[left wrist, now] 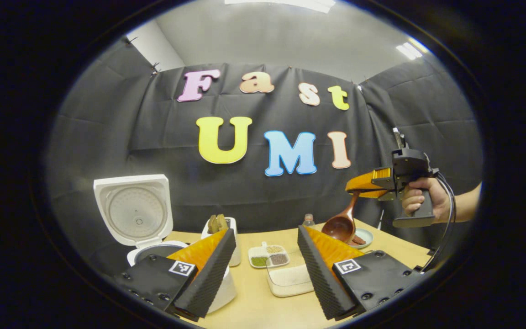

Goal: Close the left gripper, press the button to open the rice cooker; take a wooden spoon from the chopstick holder with the right hand, scoop a spoonful of rice and pour it into the rice cooker, then put the wooden spoon back into the chopstick holder.

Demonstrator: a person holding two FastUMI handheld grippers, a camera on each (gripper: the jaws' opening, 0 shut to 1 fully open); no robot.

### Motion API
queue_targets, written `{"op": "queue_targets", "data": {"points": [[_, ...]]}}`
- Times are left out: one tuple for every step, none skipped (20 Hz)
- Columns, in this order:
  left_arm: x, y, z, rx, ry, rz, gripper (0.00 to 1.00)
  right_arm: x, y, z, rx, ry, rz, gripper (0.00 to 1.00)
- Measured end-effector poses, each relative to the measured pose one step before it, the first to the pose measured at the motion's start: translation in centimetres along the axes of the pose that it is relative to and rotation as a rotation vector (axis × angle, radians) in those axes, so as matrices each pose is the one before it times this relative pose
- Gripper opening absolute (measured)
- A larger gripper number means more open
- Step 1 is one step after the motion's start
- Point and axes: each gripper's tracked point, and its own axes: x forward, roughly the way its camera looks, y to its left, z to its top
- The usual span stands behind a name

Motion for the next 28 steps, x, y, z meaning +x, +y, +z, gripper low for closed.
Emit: {"op": "queue_targets", "data": {"points": [[0.177,-0.324,0.103,-0.00058,-0.00081,-0.00285,0.92,-0.730,-1.028,0.576,0.00323,-0.01319,-0.01676,0.05],[0.131,-0.377,0.083,-0.00211,-0.00084,-0.00015,0.93,-0.679,-1.062,0.471,-0.00245,-0.01288,-0.01970,0.05],[0.114,-0.445,-0.055,-0.00414,-0.00117,-0.00362,0.94,-0.578,-1.144,0.530,-0.00609,-0.01177,-0.02098,0.05],[0.222,-0.378,0.109,-0.00291,0.00406,-0.00306,0.95,-0.536,-0.939,0.450,-0.00219,-0.01030,-0.01786,0.05],[0.269,-0.393,-0.038,-0.00169,0.00244,-0.00407,0.95,-0.590,-0.781,0.390,0.00237,-0.00850,-0.01373,0.05],[0.158,-0.348,0.047,0.00040,0.00169,-0.00101,0.95,-0.519,-0.928,0.452,0.00417,-0.00987,-0.01673,0.05],[0.002,-0.452,0.083,0.00159,0.00100,-0.00421,0.95,-0.432,-0.967,0.260,-0.00067,-0.00949,-0.01814,0.05],[0.076,-0.351,0.010,0.00259,0.00305,-0.00493,0.95,-0.368,-1.000,0.272,-0.00203,-0.00790,-0.01848,0.05],[0.207,-0.263,0.167,0.00386,-0.00149,-0.00596,0.95,-0.291,-0.836,0.154,-0.00550,-0.00482,-0.01816,0.05],[0.210,-0.464,0.497,0.00425,-0.00917,-0.01206,0.95,-0.264,-0.807,-0.031,-0.00548,0.00118,-0.01590,0.05],[-0.091,-0.205,0.057,0.00720,-0.00457,-0.00353,0.95,-0.182,-0.815,0.025,-0.00149,-0.00104,-0.01703,0.05],[0.209,-0.013,0.051,0.00661,0.00406,0.00052,0.93,-0.149,-0.782,-0.054,0.00141,0.00133,-0.01580,0.05],[-0.031,0.017,-0.133,0.00199,0.00341,-0.00072,0.93,-0.394,-0.679,0.042,-0.00478,0.00159,-0.01710,0.05],[0.080,0.001,0.014,-0.00092,0.00153,0.00143,0.96,-0.435,-0.624,0.032,-0.01109,0.00226,-0.02227,0.05],[-0.043,-0.045,-0.099,-0.00266,0.00255,-0.00013,0.96,-0.082,-0.870,-0.290,-0.01080,0.00277,-0.02603,0.05],[0.149,0.032,0.040,-0.00132,0.00339,0.00047,0.96,0.104,-0.571,-0.514,-0.01535,0.00051,-0.02443,0.05],[0.093,-0.081,-0.019,-0.00102,0.00183,-0.00228,0.96,0.125,-0.706,-0.309,-0.01274,-0.00209,-0.02360,0.05],[-0.005,-0.201,0.132,-0.00066,0.00024,-0.00413,0.92,0.209,-0.329,-0.455,-0.01459,0.00114,-0.02091,0.04],[-0.068,-0.046,-0.079,0.00158,0.00093,0.00234,0.92,0.288,-0.553,-0.508,-0.00909,0.00768,-0.01735,0.05],[-0.086,0.077,-0.142,0.00102,0.00443,0.00263,0.92,0.158,-0.510,-0.616,-0.00311,0.00549,-0.01479,0.05],[-0.001,0.114,-0.151,-0.00110,0.00471,0.00144,0.96,0.265,-0.428,-0.540,-0.00170,0.00885,-0.01222,0.05],[0.017,0.217,-0.104,0.00224,0.00527,0.00511,0.96,0.464,-0.398,-0.748,-0.00705,0.00601,-0.01465,0.05],[-0.217,-0.005,-0.209,0.00261,0.00639,0.00421,0.96,0.475,-0.513,-0.720,-0.01472,0.00403,-0.01567,0.05],[-0.134,0.137,-0.103,0.00205,0.00697,0.00469,0.93,0.562,-0.574,-0.897,-0.02127,0.00863,-0.02028,0.05],[-0.144,0.155,-0.055,0.00359,0.00507,0.00540,0.95,0.629,-0.569,-0.678,-0.01608,0.00389,-0.02640,0.05],[-0.126,0.265,-0.001,0.00439,0.00411,0.00782,0.96,0.631,-0.298,-0.787,-0.00930,0.01115,-0.01469,0.05],[-0.367,0.100,-0.196,0.00151,0.00497,0.00591,0.96,0.474,0.128,-0.785,-0.00519,0.01125,-0.00382,0.05],[-0.257,0.163,-0.205,-0.00034,0.00573,0.00451,0.93,0.522,0.124,-0.579,-0.00783,0.00522,-0.00215,0.05]]}}
